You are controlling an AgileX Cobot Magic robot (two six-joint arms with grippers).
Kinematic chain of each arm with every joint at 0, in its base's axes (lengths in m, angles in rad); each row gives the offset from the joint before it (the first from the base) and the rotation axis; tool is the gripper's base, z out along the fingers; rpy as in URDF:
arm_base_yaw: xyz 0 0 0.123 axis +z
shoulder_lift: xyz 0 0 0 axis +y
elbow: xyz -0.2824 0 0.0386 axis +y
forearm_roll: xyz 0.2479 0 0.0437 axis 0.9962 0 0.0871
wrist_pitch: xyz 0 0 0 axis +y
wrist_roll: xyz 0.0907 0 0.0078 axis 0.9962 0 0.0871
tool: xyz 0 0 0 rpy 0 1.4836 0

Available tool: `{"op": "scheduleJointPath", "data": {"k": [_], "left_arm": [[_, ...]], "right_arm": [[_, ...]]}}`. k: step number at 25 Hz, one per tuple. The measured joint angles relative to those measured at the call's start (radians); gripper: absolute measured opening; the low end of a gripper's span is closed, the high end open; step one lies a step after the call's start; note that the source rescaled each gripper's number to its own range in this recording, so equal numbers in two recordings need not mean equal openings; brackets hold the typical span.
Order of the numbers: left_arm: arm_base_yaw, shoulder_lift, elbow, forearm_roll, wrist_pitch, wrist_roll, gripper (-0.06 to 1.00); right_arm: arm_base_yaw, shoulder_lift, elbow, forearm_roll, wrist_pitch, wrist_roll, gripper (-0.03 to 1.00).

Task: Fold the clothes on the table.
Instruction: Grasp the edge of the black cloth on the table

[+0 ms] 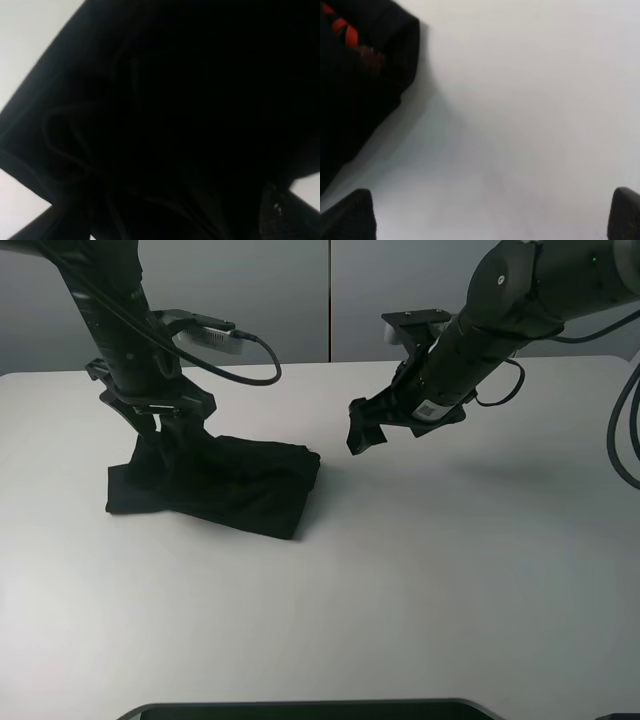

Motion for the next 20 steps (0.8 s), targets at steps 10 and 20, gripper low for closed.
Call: {"op": "scheduleJointPath", "data": {"k": [10,20], "left_arm": [[0.028,0.032,0.073,0.06,-0.129,-0.011,0.93],[0.228,0.032,0.073,0.048,-0.162,0.014,0.93]], "right_arm": [[0.0,0.0,0.0,-0.001,-0.011,0.004,1.0],[0.0,0.0,0.0,-0.002,-0.024,0.023,1.0]]}}
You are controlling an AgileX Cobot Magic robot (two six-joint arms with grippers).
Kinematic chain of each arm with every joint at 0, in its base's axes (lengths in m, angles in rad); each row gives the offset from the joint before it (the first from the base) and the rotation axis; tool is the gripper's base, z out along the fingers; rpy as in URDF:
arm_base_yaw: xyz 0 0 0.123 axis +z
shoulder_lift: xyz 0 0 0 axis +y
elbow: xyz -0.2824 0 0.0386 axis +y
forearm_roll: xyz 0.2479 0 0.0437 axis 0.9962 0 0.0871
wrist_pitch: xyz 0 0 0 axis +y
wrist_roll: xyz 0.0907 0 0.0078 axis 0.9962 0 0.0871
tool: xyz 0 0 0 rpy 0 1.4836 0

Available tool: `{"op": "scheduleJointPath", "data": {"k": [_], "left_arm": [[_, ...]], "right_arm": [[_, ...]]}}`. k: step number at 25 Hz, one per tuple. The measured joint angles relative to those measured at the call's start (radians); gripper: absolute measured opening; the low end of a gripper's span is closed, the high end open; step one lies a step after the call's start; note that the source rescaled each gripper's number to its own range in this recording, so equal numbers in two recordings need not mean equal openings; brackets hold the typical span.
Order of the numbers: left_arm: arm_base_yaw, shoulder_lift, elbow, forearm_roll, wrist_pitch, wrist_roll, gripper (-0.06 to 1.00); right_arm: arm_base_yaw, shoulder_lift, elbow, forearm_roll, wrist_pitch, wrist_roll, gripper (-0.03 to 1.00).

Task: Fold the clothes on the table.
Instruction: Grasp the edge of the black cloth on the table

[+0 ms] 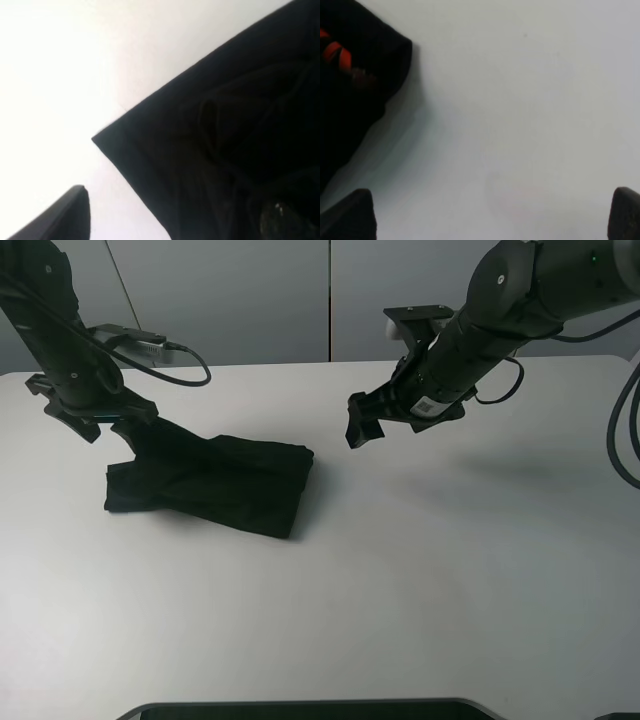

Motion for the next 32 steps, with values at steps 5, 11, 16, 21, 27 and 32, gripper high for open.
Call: {"op": "scheduleJointPath", "data": {"k": [5,11,16,21,27,32], "left_arm": [[0.008,0.0,0.0,-0.021,-0.02,0.02,0.93],[0.008,0.0,0.0,-0.073,-0.019,0.041,0.93],[0.009,0.0,0.0,-0.112,-0.018,0.081,0.93],[0.009,0.0,0.0,-0.08,-0.017,0.084,0.93],[0.009,0.0,0.0,-0.08,-0.051,0.097,0.93],[0.009,-0.025,0.002,-0.087,-0.05,0.105,0.93]], "right_arm": [[0.0,0.0,0.0,-0.002,-0.006,0.0,1.0],[0.0,0.0,0.0,-0.002,0.002,0.002,1.0],[0.0,0.0,0.0,-0.002,0.038,0.002,1.0],[0.0,-0.025,0.002,-0.004,0.049,0.002,1.0],[0.0,-0.077,0.025,-0.026,0.032,0.004,1.0],[0.0,-0.134,0.027,-0.036,0.036,0.026,1.0]]}}
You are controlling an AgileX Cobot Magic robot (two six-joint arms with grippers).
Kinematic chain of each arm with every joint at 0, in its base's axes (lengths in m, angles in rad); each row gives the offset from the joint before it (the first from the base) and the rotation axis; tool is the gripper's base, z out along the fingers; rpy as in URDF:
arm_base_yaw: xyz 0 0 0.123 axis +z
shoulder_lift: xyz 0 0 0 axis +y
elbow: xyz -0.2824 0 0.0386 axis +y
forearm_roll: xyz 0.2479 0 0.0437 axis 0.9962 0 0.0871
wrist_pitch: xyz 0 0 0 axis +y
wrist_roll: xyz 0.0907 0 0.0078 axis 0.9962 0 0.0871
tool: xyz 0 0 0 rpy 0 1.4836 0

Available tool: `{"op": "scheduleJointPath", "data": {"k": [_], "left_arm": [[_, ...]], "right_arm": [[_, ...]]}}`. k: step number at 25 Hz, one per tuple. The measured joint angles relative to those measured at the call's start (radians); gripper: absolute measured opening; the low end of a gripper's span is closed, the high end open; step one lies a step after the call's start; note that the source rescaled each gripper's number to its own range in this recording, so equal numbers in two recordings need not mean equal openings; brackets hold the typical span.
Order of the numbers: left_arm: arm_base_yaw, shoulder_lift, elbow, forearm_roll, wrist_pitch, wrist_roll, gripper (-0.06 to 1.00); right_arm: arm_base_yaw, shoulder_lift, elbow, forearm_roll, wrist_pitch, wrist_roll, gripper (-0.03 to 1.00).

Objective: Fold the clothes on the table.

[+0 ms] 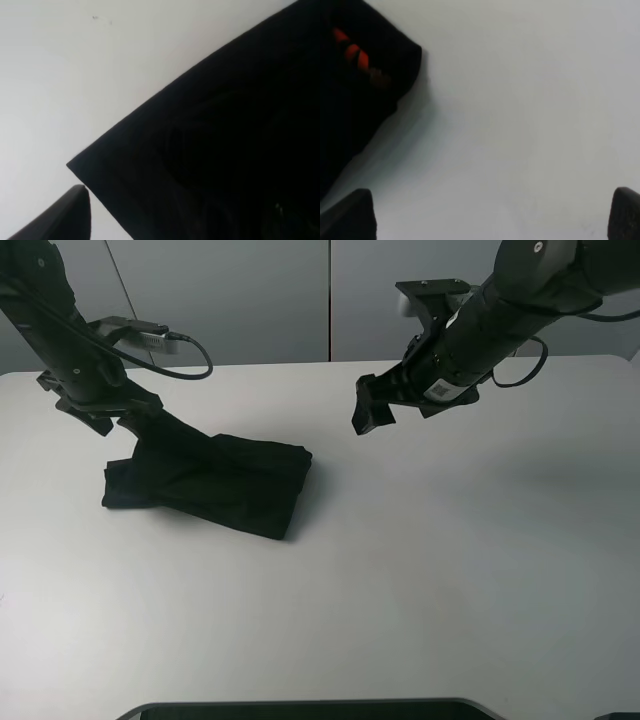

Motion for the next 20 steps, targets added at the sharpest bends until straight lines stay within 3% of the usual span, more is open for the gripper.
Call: {"op": "scheduleJointPath", "data": {"k": [4,9,17,20], "left_arm": [[0.0,-0.119,0.0,-0.004,0.018,0.0,0.93],[0.0,-0.29,0.0,0.014,0.131,0.0,0.94],[0.0,-0.506,0.007,0.007,0.214,0.0,0.94],[0.0,-0.586,0.074,0.007,0.216,0.0,0.94]], "right_arm": [[0.0,-0.096,0.0,-0.06,0.024,0.038,1.0],[0.0,-0.252,0.0,-0.152,0.152,0.091,1.0],[0.0,-0.532,0.042,-0.176,0.254,0.131,1.0],[0.0,-0.641,0.107,-0.176,0.266,0.136,1.0]]}}
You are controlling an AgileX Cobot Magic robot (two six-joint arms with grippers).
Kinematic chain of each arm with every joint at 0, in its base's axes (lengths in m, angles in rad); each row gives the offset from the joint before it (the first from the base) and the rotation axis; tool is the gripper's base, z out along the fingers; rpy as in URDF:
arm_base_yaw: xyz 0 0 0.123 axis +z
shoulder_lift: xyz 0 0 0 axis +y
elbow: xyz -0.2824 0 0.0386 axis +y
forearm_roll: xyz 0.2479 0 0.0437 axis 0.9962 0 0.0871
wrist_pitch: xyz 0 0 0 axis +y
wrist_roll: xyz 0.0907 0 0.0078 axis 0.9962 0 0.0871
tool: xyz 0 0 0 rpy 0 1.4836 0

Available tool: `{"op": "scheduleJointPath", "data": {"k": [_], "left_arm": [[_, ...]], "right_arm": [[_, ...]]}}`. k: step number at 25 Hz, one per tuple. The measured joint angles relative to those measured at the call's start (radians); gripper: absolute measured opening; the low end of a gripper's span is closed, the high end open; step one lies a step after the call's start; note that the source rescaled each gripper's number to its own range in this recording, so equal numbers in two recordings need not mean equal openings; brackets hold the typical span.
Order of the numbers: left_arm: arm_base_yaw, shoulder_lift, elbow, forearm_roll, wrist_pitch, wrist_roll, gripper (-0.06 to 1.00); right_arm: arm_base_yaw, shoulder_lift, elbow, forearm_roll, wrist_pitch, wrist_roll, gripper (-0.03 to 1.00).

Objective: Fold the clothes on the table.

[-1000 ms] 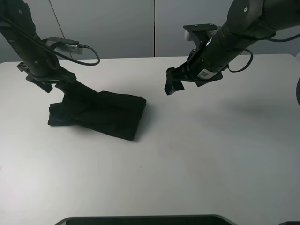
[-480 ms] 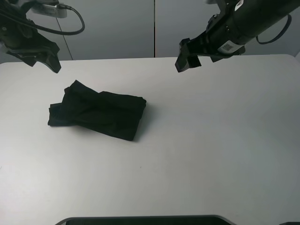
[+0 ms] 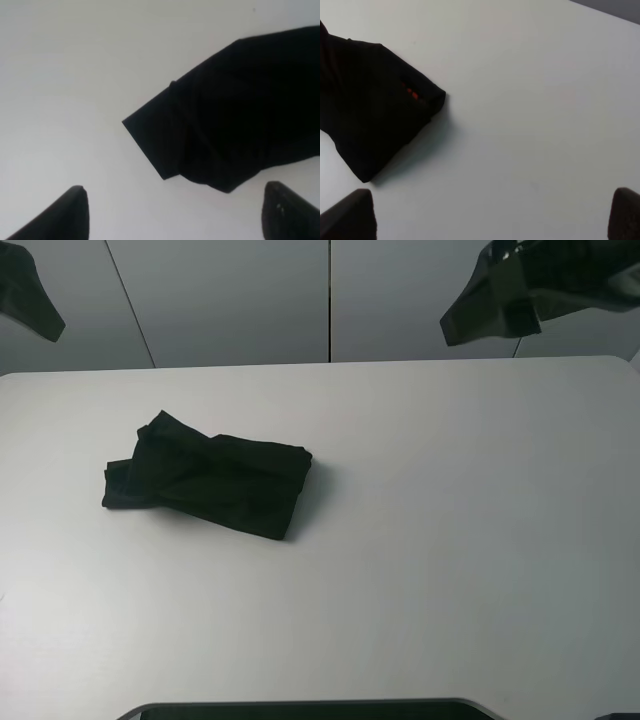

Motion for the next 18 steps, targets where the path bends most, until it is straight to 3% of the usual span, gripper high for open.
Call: {"op": "scheduleJointPath", "data": {"k": [8,18], "left_arm": [[0.0,-0.327,0.344,0.0,0.002,-0.045,0.94],[0.0,-0.839,0.552,0.0,0.065,-0.113,0.94]], "right_arm": [[0.0,-0.311,0.153,-0.002,0.105,0.017,1.0],[0.0,-0.627,0.169,-0.073,0.338,0.032,1.0]]}}
